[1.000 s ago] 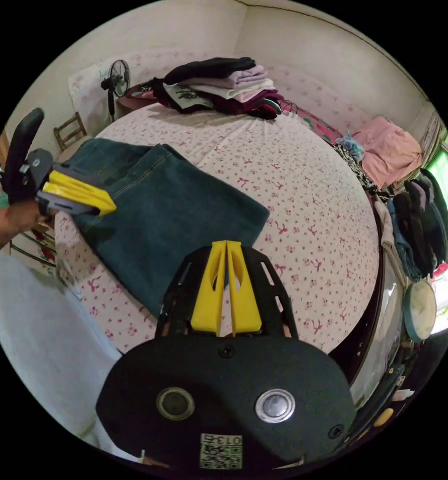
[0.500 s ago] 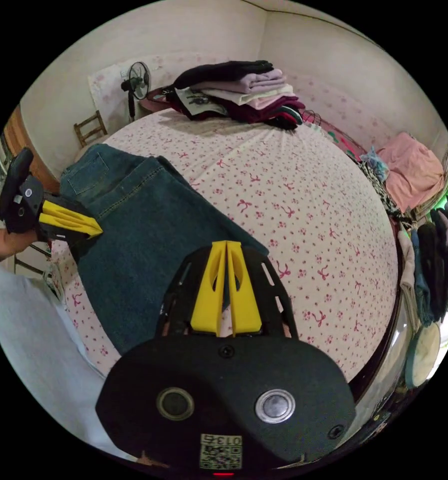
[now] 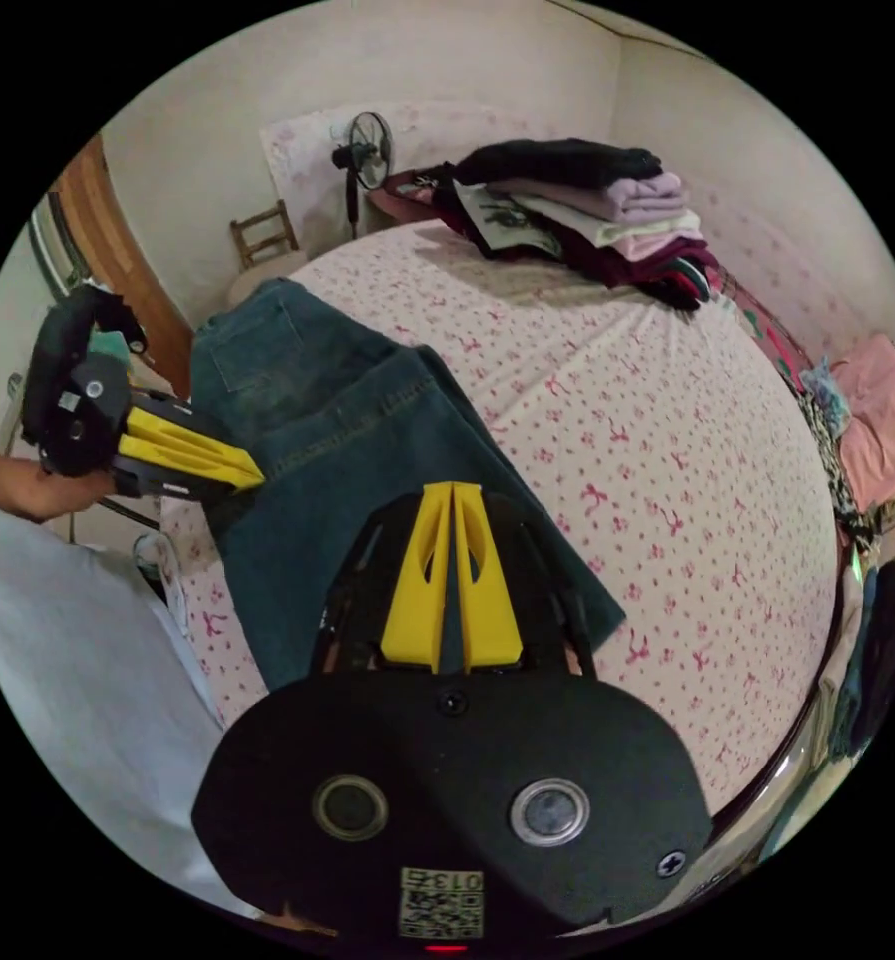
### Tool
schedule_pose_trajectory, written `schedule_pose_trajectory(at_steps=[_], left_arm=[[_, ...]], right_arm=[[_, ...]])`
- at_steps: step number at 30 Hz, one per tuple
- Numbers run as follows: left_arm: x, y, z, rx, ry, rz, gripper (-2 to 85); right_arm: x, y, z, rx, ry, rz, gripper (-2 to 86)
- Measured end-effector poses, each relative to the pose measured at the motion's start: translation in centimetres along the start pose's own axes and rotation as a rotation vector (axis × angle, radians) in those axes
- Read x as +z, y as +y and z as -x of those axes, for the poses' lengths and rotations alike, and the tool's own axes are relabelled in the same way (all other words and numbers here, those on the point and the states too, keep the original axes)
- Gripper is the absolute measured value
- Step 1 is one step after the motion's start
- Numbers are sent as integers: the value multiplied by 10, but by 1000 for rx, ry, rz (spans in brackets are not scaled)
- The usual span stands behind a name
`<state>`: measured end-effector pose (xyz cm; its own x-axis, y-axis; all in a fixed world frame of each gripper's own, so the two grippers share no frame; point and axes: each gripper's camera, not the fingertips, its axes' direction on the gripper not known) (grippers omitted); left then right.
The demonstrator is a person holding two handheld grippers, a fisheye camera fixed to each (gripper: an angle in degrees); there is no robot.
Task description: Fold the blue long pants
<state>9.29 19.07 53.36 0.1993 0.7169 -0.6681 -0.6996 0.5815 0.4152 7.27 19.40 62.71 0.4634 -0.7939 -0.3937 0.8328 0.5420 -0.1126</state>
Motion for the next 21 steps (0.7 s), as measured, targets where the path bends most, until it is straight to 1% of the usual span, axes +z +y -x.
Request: schedule_pose_trajectory(at_steps=[1,3,6,7,8,10,11,13,14,16,17,19,20,21], left_arm=[[4,3,9,2,16,4,-4],[-1,7,25,-11,62,-19,-4],[-9,16,55,-57,160,-58,-3],[-12,23,71,-93,221,-75,-2],[-15,27,80,-110,251,-84,-1],[-36,56,120,-184,305,-175,4],[-42,66,132,-219,305,-200,5],[-63,117,187,-422,294,-295,25],[-68,132,202,-488,296,-324,35],[-77,199,261,-775,345,-449,99],[-78,216,274,-842,360,-480,106],[-75,272,314,-1041,388,-584,136],[-72,283,322,-1078,402,-600,144],[-62,299,339,-1128,459,-611,158]], right_arm=[[2,-12,10,-33,-3,-43,-2],[13,-31,20,-75,-30,-51,-1],[49,-57,26,-109,-40,53,-1],[67,-63,25,-123,-30,132,-1],[66,-70,21,-116,-37,89,0],[71,-85,14,-89,-52,181,2],[67,-95,11,-80,-63,170,4],[57,-113,11,-92,-85,87,10],[55,-130,13,-105,-99,53,19],[59,-161,19,-130,-161,18,44],[66,-184,24,-139,-220,2,67],[82,-222,35,-150,-305,-2,77],[94,-248,45,-173,-348,-1,82],[100,-260,51,-188,-361,2,84]])
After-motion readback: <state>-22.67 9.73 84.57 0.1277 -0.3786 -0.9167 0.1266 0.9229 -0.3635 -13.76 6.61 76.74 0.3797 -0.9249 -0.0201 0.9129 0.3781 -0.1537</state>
